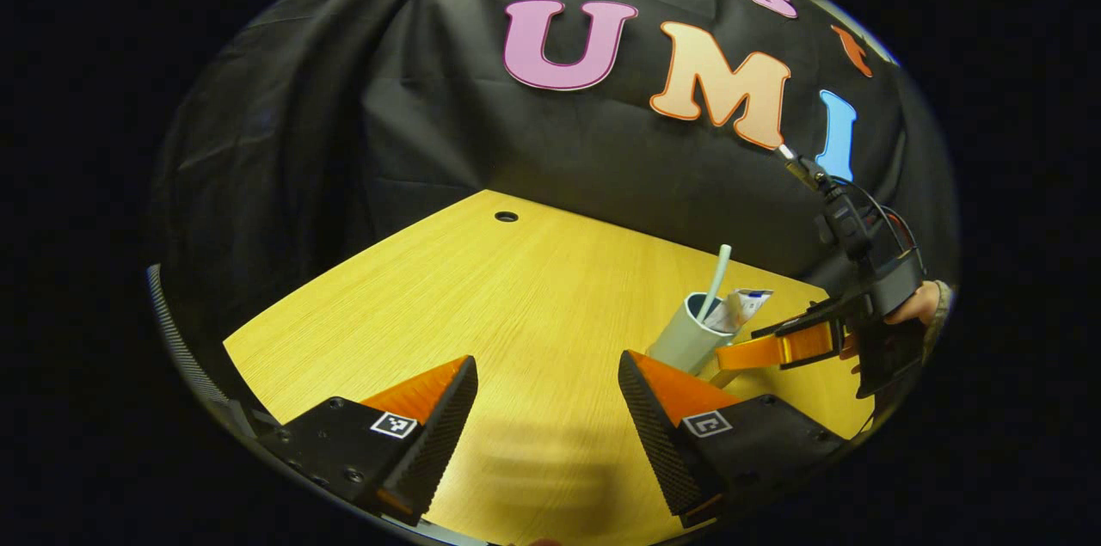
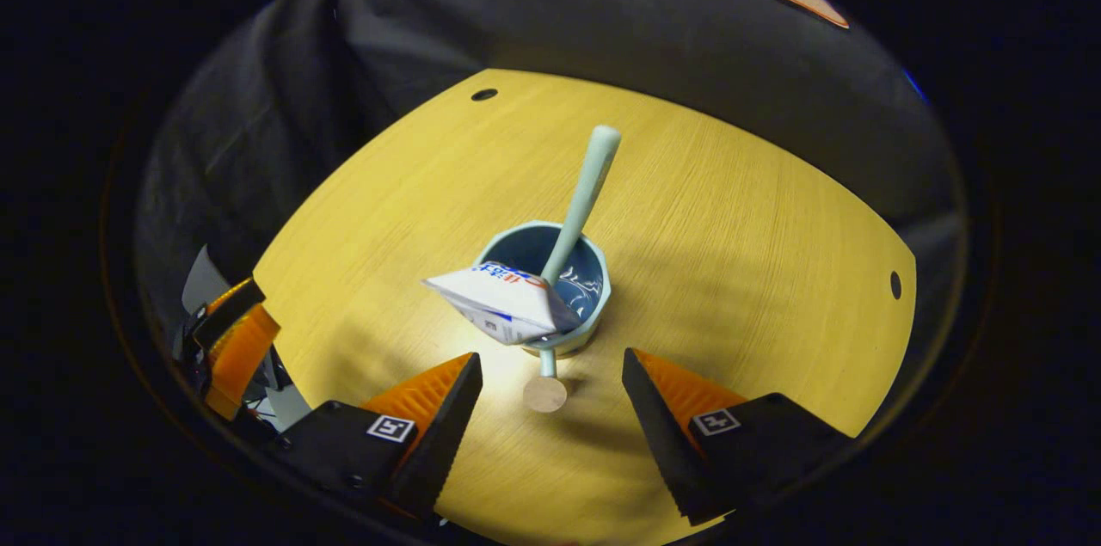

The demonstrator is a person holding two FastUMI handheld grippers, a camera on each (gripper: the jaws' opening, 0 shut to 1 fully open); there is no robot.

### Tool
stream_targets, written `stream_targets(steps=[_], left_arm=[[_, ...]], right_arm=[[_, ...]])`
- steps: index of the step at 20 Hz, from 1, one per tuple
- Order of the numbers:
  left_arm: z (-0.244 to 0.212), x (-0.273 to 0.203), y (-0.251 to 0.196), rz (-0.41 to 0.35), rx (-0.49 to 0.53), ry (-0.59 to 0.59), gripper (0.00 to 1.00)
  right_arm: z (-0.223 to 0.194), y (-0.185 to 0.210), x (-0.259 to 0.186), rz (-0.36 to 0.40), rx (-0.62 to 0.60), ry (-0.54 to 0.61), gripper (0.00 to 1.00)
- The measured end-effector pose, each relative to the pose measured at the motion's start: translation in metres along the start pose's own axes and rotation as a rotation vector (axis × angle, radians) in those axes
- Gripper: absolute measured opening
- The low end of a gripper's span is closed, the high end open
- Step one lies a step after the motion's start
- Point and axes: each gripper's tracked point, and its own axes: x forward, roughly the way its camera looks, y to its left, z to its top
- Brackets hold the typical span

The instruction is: Put the toothbrush and toothpaste on the desktop into the cup, then pick up the cup and place it on the coaster on the desktop.

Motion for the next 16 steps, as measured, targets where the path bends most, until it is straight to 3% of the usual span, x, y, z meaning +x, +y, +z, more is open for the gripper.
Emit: stream_targets(steps=[6, 7, 8, 9, 10, 14, 15, 16], left_arm=[[-0.006, 0.005, -0.03, -0.09, 0.028, 0.043, 0.95], [-0.006, 0.005, -0.036, -0.104, 0.031, 0.05, 0.95], [-0.008, 0.006, -0.041, -0.122, 0.034, 0.059, 0.95], [-0.009, 0.006, -0.047, -0.14, 0.038, 0.066, 0.95], [-0.01, 0.005, -0.051, -0.155, 0.044, 0.073, 0.95], [-0.019, 0.006, -0.07, -0.213, 0.074, 0.111, 0.95], [-0.022, 0.006, -0.074, -0.225, 0.083, 0.123, 0.95], [-0.024, 0.006, -0.078, -0.236, 0.091, 0.131, 0.95]], right_arm=[[-0.028, -0.031, -0.041, -0.047, 0.151, -0.097, 0.96], [-0.036, -0.04, -0.049, -0.07, 0.183, -0.111, 0.99], [-0.045, -0.049, -0.055, -0.094, 0.214, -0.123, 0.96], [-0.052, -0.057, -0.062, -0.116, 0.251, -0.146, 0.99], [-0.056, -0.064, -0.072, -0.131, 0.293, -0.177, 0.96], [-0.087, -0.087, -0.097, -0.175, 0.442, -0.234, 0.99], [-0.094, -0.093, -0.1, -0.196, 0.465, -0.242, 0.95], [-0.093, -0.099, -0.11, -0.21, 0.49, -0.251, 0.99]])
